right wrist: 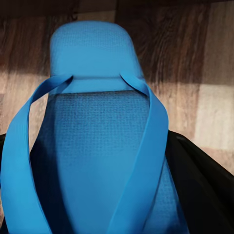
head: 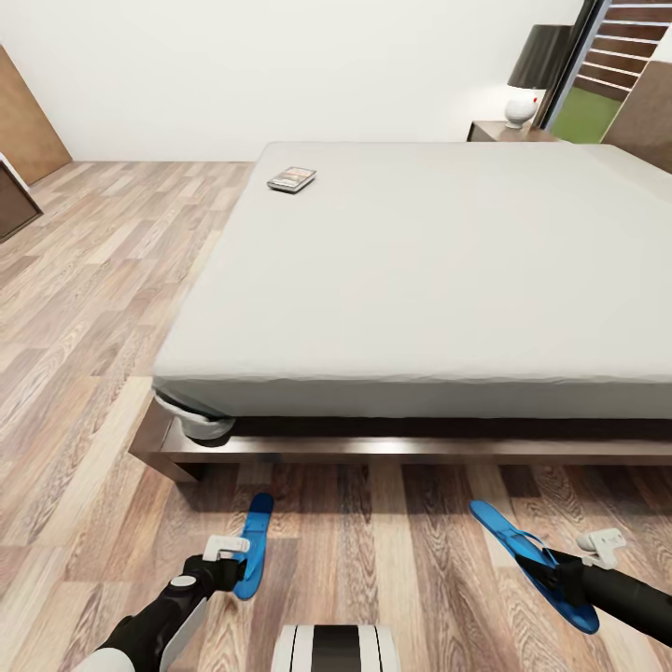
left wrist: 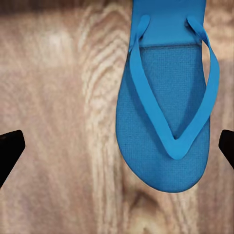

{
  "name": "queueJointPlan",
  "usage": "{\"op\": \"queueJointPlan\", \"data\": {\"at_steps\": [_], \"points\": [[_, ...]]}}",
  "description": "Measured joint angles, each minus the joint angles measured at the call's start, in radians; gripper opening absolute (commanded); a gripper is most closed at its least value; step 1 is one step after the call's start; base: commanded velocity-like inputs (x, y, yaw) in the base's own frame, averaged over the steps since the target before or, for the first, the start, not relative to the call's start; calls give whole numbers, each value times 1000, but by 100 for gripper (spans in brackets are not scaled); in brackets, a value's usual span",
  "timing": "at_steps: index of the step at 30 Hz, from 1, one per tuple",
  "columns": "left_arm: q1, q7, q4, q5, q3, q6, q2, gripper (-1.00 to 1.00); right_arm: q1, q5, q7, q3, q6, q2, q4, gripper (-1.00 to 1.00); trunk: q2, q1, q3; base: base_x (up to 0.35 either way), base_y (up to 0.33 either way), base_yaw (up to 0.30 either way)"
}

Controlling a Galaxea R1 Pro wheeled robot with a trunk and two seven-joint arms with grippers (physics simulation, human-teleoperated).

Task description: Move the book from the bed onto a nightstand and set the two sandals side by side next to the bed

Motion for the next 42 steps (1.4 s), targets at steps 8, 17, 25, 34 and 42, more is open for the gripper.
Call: {"op": "queueJointPlan", "data": {"at_steps": [8,17,25,34,42], "points": [[0,0,0,0,0,-4,0,100,0,-3,1,-4,0,0,1,-100,0,0,0,0,163,0],[0,-1,0,0,0,-5,0,100,0,-3,-3,-7,1,-1,1,-100,0,0,0,0,273,0],[1,-1,1,0,0,-5,0,100,0,-5,1,-11,-1,0,-1,-100,0,0,0,0,233,0],[1,-1,1,0,0,-6,0,100,0,-4,0,-11,0,0,-1,-100,0,0,0,0,186,0],[0,-1,1,0,0,-5,0,100,0,-4,0,-9,0,0,-1,-100,0,0,0,0,211,0]]}}
